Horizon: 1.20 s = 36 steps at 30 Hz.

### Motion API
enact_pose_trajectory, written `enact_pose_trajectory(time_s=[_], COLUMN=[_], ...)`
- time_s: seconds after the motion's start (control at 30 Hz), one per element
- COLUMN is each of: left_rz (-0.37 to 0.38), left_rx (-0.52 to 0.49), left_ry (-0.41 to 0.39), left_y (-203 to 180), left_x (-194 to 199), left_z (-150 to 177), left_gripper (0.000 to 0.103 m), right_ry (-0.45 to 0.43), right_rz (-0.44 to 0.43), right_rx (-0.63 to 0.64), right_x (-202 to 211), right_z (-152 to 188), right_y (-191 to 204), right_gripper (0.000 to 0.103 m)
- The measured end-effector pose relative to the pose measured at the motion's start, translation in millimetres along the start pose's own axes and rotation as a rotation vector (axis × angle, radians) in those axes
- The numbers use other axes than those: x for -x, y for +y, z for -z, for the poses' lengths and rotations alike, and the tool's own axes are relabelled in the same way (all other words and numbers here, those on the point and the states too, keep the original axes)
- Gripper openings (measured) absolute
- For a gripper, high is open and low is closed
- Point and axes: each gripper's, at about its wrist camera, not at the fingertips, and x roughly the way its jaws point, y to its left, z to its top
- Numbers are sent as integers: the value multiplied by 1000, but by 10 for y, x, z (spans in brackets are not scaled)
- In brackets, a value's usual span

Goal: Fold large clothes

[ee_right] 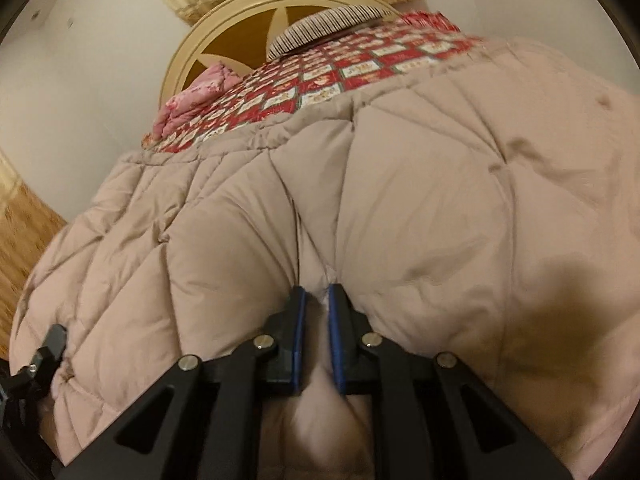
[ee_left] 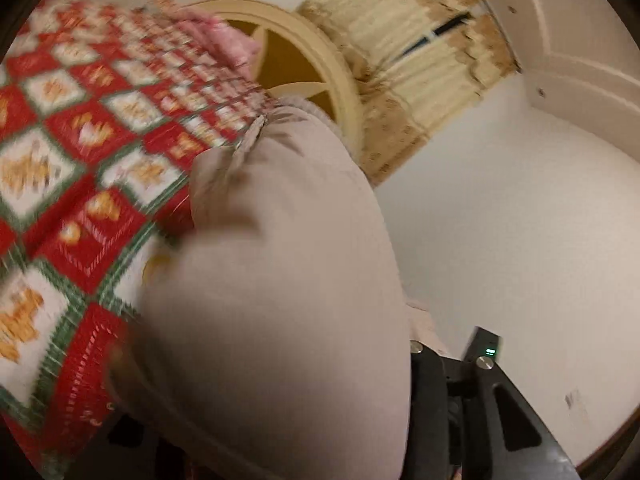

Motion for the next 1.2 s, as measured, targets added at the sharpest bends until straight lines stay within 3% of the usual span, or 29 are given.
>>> enact_pose_trajectory(time_s=[0.1,0.2,0.4,0.47,0.53,0.6,0.67,0.7,0.73,0.83,0.93,1.07,1.2], left_rz=[1,-51,-174,-187,-145,-115,-107,-102,-94,-70,-65,-85,-89], left_rx=[-121,-278,-532,-577,-585,-615,-667,-687,-706,-802,-945,-1146,-1308], left_ry=[-17,-45,-71,-72,-68,-62,-49,-38,-24,32,116,226,268], left_y=[-307,-621,-1053,-1107,-1122,-1208,-1330,-1379,-1435,-1652,-1865,-1981,-1924], left_x=[261,527,872,903,909,860,745,681,618,396,82,-344,-565], left_z=[-100,-165,-163,-122,-100,-54,28,77,130,382,766,1353,1822], left_gripper=[39,39,39,39,39,39,39,39,39,39,39,39,40], right_ry=[42,104,336,397,416,364,247,187,119,-36,-152,-189,-196], right_rz=[-65,-162,-506,-554,-504,-448,-394,-373,-359,-360,-266,-208,-174], right_rx=[-44,-85,-174,-168,-103,-14,60,68,46,-58,-122,-229,-289], right_x=[30,29,-132,-162,-68,170,535,714,916,1365,1651,1696,1787], right_z=[153,352,813,848,781,656,520,447,364,186,105,70,232], right_y=[190,458,1163,1254,1267,1220,1071,947,758,171,-381,-917,-1269], right_gripper=[16,16,13,12,13,20,33,50,60,59,52,51,51])
